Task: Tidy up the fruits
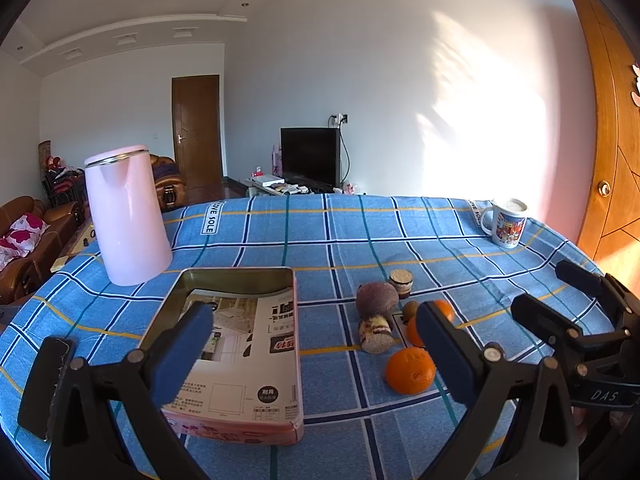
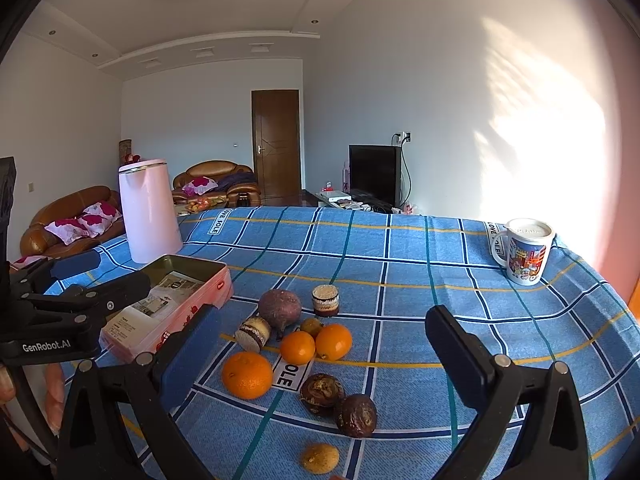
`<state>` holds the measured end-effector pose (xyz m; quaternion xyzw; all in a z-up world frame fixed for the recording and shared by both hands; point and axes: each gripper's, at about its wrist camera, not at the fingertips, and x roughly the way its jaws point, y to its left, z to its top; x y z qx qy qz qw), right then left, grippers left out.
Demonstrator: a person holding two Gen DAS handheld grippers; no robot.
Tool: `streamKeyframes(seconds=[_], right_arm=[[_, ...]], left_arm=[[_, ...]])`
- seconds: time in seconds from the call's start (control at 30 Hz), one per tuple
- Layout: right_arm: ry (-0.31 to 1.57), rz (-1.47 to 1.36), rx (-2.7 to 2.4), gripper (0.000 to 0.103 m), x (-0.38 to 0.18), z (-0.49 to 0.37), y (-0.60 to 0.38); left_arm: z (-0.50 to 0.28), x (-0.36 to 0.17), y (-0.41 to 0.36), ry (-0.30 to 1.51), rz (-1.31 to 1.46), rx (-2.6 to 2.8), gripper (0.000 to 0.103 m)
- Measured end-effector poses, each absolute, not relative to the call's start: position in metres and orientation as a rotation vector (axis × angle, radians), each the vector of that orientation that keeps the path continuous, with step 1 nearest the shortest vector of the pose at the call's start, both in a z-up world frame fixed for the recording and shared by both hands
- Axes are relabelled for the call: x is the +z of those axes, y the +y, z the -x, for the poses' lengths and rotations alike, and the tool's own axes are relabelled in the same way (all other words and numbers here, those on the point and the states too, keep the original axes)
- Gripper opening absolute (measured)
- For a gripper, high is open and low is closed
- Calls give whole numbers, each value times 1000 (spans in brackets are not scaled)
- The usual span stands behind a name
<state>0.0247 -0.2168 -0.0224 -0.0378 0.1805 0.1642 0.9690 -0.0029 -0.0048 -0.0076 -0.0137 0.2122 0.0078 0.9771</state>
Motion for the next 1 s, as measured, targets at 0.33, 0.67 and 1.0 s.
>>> streamKeyframes(seconds=[0.33, 0.67, 1.0], right_arm=[[358, 81, 332, 102, -22, -22, -214], [359, 85, 331, 102, -22, -21, -214], [363, 87, 339, 102, -24, -20, -211]], left_arm=[[3, -6, -1, 425, 37, 19, 103], [3, -6, 0, 423, 41, 19, 103], [2, -6, 1, 423, 42, 18, 103]])
